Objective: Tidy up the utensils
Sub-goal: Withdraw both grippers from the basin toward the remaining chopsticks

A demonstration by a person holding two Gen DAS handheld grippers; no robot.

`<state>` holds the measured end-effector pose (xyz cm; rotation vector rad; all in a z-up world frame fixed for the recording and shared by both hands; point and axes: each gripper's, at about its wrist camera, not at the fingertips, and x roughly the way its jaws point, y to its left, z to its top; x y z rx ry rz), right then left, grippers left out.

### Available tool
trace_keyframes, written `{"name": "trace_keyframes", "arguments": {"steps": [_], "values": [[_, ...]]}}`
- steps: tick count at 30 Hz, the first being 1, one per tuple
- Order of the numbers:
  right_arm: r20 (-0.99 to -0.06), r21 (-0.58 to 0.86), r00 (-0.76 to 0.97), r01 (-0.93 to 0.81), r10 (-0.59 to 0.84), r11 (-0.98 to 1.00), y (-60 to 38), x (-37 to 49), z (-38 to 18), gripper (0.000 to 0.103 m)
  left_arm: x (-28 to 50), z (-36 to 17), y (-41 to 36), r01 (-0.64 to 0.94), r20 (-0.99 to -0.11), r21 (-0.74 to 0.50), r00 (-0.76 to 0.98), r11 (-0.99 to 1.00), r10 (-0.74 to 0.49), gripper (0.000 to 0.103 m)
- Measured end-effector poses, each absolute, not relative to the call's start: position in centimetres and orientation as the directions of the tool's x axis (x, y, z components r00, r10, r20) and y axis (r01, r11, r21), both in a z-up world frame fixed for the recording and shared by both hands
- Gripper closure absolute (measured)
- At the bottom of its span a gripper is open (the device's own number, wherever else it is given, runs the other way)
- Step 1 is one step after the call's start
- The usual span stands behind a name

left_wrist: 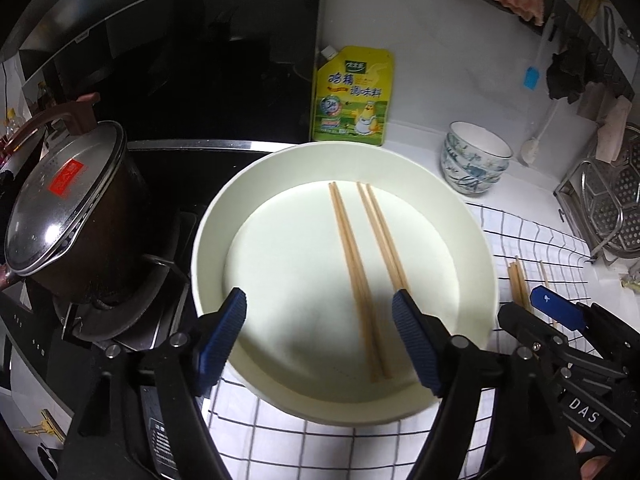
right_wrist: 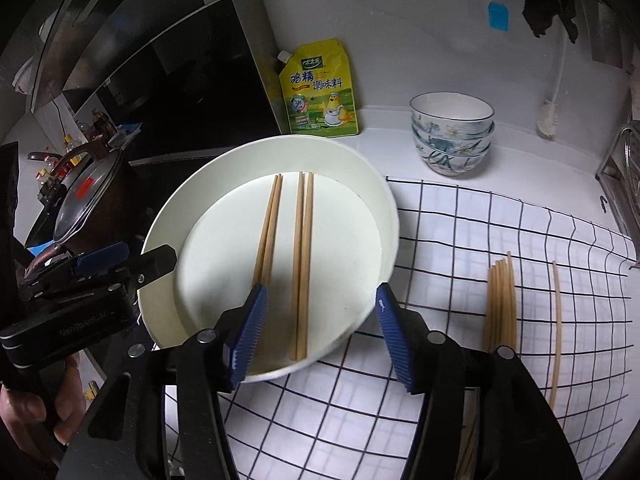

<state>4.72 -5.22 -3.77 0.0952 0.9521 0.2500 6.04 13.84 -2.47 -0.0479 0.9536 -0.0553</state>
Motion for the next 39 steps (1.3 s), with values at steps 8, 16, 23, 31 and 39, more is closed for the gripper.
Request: {"name": "trace_keyframes", "arguments": {"steps": [8,16,23,31,39], "values": [[-0.793,0.181,0.564,-0.144,0.231,0.973,-9.1,3.2,-3.3,0.040,4.6,-1.7,10.5,0.045,-0.805,-0.090,0.585,0.995,-0.099,0.021],[-0.802,0.162,0.572,-0.074,0.175,0.984,-15.4,0.8,-3.7,0.036,3.8,-1.5,5.7,0.079,-0.791,-0.112,0.597,0.991,-0.137,0.016],[-0.824,0.108,0.561,0.015,0.081,0.994,-21.6,-1.5,-5.5,0.036,2.9,-2.2,0.3,0.144,-0.792,-0.116,0.584,0.983,-0.179,0.014],[-0.849,0.091,0.527,0.080,0.036,0.993,-26.7,-2.5,-8.6,0.036,2.0,-4.8,-4.8,0.204,-0.829,-0.111,0.521,0.973,-0.204,0.013],[-0.873,0.076,0.486,0.064,0.036,0.995,-28.2,-1.5,-12.2,0.036,2.2,-9.0,-7.5,0.207,-0.864,-0.088,0.471,0.974,-0.178,0.013]]}}
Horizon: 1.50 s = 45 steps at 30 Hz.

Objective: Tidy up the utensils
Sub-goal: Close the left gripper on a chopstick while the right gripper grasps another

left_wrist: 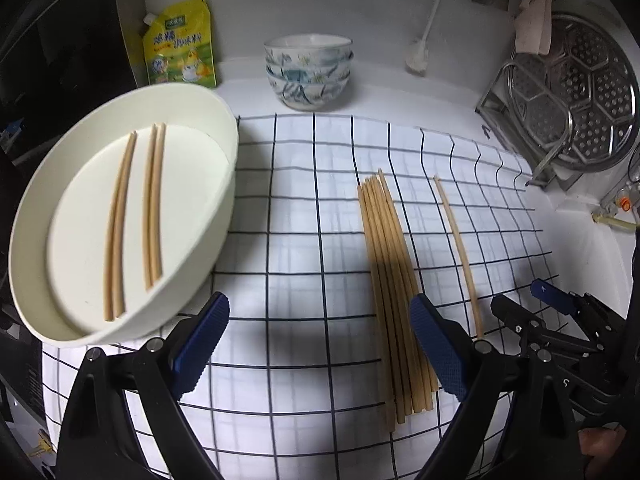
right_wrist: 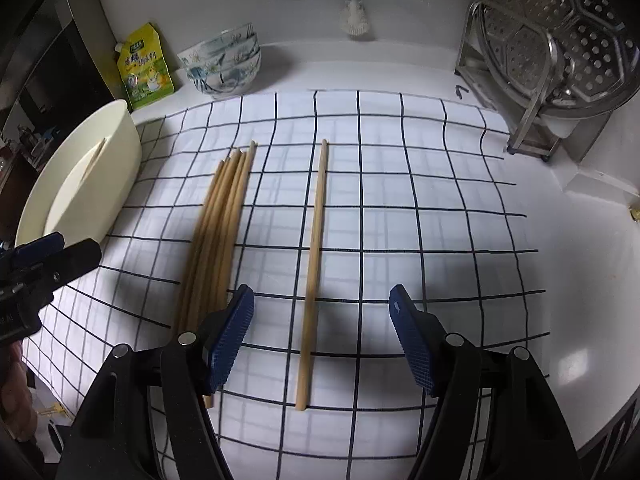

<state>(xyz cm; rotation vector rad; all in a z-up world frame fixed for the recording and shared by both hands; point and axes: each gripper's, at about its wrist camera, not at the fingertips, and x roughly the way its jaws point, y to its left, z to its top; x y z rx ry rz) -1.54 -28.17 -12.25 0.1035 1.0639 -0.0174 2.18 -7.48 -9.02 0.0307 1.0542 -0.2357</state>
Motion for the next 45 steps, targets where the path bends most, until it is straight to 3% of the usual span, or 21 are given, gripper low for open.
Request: {"name": "trace_keyframes", "arguments": {"steps": [23,45], "values": [[-0.881,0.024,0.473,0.018,0.013,1.000,-28.6,0.8,-16.5,0.036,3.3,-16.0,-10.0,0.174,-0.905,-0.012,0.418,0.985,-0.085,0.013],[-0.876,0.003,0.482,0.037,-0.015,0.999,-29.4,0.9,-16.6,0.036,4.1,-16.4,-9.8,0.128,-0.899,0.079,0.437,0.989,0.015,0.010]]}}
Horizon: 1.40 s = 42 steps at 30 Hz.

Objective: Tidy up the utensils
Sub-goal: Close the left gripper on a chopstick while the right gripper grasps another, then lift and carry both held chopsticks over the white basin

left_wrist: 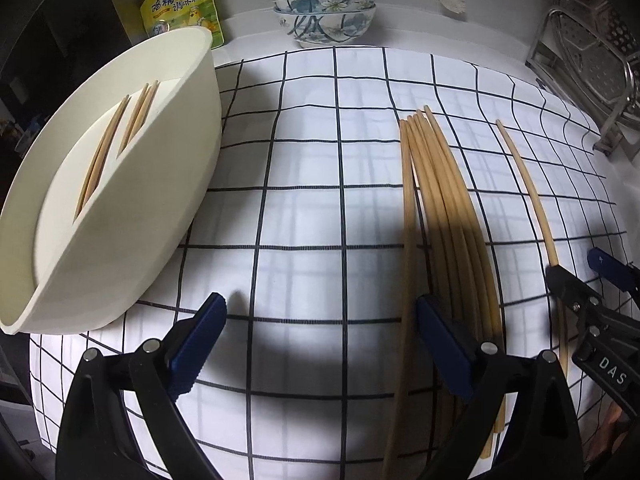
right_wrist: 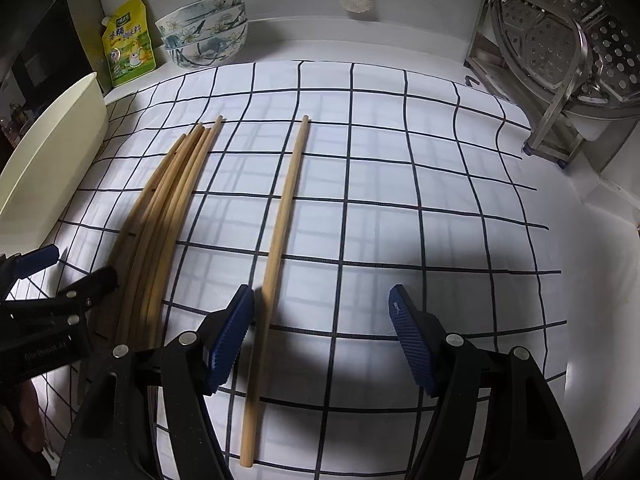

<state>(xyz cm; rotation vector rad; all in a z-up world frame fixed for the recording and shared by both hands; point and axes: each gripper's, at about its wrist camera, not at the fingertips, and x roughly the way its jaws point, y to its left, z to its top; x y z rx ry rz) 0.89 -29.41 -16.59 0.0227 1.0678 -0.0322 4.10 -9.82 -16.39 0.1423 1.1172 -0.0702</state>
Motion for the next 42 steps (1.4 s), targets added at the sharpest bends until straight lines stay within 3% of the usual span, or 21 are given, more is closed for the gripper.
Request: {"name": "trace_keyframes", "arguments": {"steps": [5,9,12,15,16,17,19,30,42], "values": [[-0.873,-0.007,0.487,0.038,-0.025,0.999,-29.1,0.9,-16.6,0.036,4.6,-16.3,-10.3,0.124,-0.896,0.078,0.444,0.989,0.015,0.012],[-0.867,-0.024,0.499,0.007,-0.025,1.000,-28.3,1.1,-16.6,0.037,4.9,-16.1,-10.8,0.141,-0.897,0.039,0.441,0.989,-0.027,0.033],[-0.867,-0.007,0.499,-0.013,0.000,1.000,-28.0,1.3,-16.6,0.045,4.8,-15.8,-11.2,0.168,-0.896,0.019,0.440,0.986,-0.058,0.054],[-0.866,-0.003,0.500,-0.042,0.019,0.999,-27.5,1.5,-16.4,0.062,4.7,-15.7,-11.6,0.178,-0.898,0.012,0.435,0.984,-0.068,0.075],[-0.865,-0.002,0.500,-0.057,0.027,0.998,-27.2,1.5,-16.4,0.074,4.7,-15.6,-11.6,0.177,-0.899,0.009,0.432,0.984,-0.069,0.083],[-0.866,-0.003,0.498,-0.076,0.035,0.997,-26.8,1.5,-16.3,0.085,4.8,-15.6,-11.6,0.177,-0.901,0.006,0.428,0.984,-0.071,0.085],[-0.868,-0.001,0.495,-0.082,0.040,0.997,-26.5,1.6,-16.2,0.095,5.0,-15.6,-11.6,0.179,-0.905,0.003,0.418,0.984,-0.073,0.096],[-0.853,0.107,0.512,-0.026,0.105,0.994,-27.6,1.3,-13.3,0.097,4.8,-13.5,-10.8,0.200,-0.914,-0.055,0.383,0.978,-0.130,0.096],[-0.775,0.210,0.597,-0.063,0.205,0.976,-22.6,2.2,-7.0,0.097,4.9,-5.0,-4.5,0.205,-0.850,-0.085,0.496,0.975,-0.178,0.096]]}}
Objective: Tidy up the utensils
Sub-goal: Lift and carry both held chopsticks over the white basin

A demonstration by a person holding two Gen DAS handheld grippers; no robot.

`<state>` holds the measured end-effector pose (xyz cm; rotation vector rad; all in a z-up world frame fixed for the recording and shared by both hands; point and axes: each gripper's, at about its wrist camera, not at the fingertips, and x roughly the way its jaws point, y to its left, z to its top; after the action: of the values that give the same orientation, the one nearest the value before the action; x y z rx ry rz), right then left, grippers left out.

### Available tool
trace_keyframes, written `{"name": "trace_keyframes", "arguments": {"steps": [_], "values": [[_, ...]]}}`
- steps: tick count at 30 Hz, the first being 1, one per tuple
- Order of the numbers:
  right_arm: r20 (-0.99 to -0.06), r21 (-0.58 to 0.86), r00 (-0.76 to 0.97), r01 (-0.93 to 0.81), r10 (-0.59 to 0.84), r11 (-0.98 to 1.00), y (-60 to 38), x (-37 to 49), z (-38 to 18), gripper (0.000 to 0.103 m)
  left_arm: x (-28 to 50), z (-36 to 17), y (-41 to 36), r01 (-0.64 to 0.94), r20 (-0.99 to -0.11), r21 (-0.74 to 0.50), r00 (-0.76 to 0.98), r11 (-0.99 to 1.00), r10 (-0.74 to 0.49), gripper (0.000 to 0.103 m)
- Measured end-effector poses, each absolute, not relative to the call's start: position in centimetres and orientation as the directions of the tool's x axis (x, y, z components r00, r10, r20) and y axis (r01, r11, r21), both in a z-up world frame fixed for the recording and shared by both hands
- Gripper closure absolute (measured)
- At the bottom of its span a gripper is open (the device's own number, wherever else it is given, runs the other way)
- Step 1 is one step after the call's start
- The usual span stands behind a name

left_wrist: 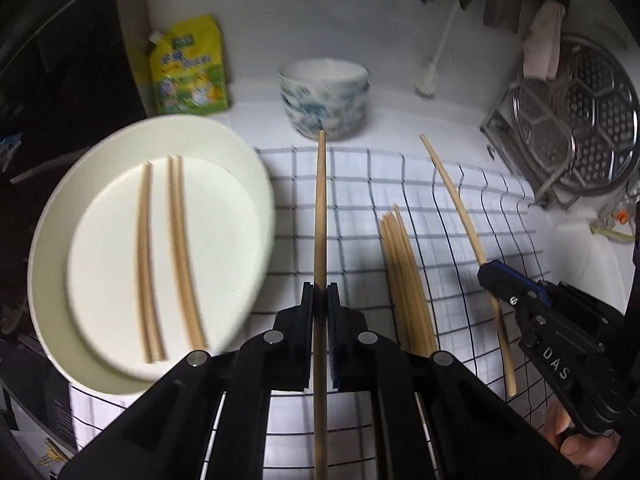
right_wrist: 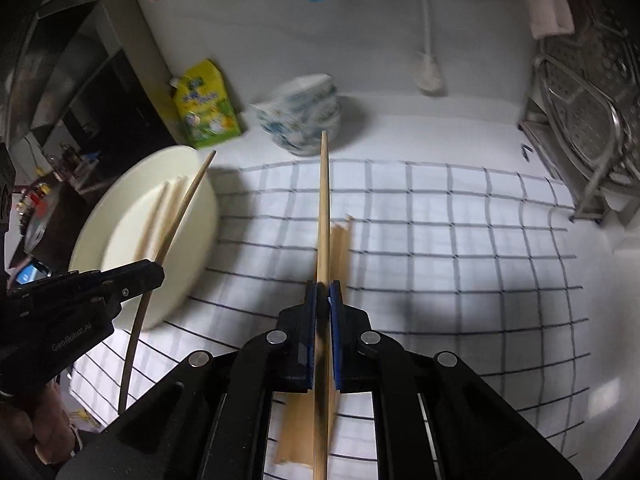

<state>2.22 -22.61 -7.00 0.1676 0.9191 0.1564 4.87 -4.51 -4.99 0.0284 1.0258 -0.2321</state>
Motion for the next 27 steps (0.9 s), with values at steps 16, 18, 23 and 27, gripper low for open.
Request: {"name": "trace_keyframes", "arguments": {"steps": [16,18,23,27], "values": [[-0.755,0.291,0.539,-0.235,0.374,0.927,-4.7,10.7,-6.4,0.097,10.2,-3.4,11.5,0.041,-0.827,-0.037,0.560,0.998,-0.054,0.096],[-0.767,0.281,0.524,-0.244,0.370,0.928,-3.0,11.5,-7.0,0.097,10.9,-4.1,12.3,0.043,-0.831,-0.032,0.554,0.999,-0.051,0.096],[-0.800,0.273,0.482,-0.238,0.357,0.932,0.1,12.8,-8.4,0.097,12.3,-5.8,14.2,0.045,-0.848,-0.048,0.526,0.998,-0.065,0.096],[-0.818,0.281,0.454,-0.219,0.353,0.934,1.2,13.8,-9.8,0.097,13.4,-7.1,14.5,0.060,-0.858,-0.049,0.508,0.997,-0.073,0.096]]}}
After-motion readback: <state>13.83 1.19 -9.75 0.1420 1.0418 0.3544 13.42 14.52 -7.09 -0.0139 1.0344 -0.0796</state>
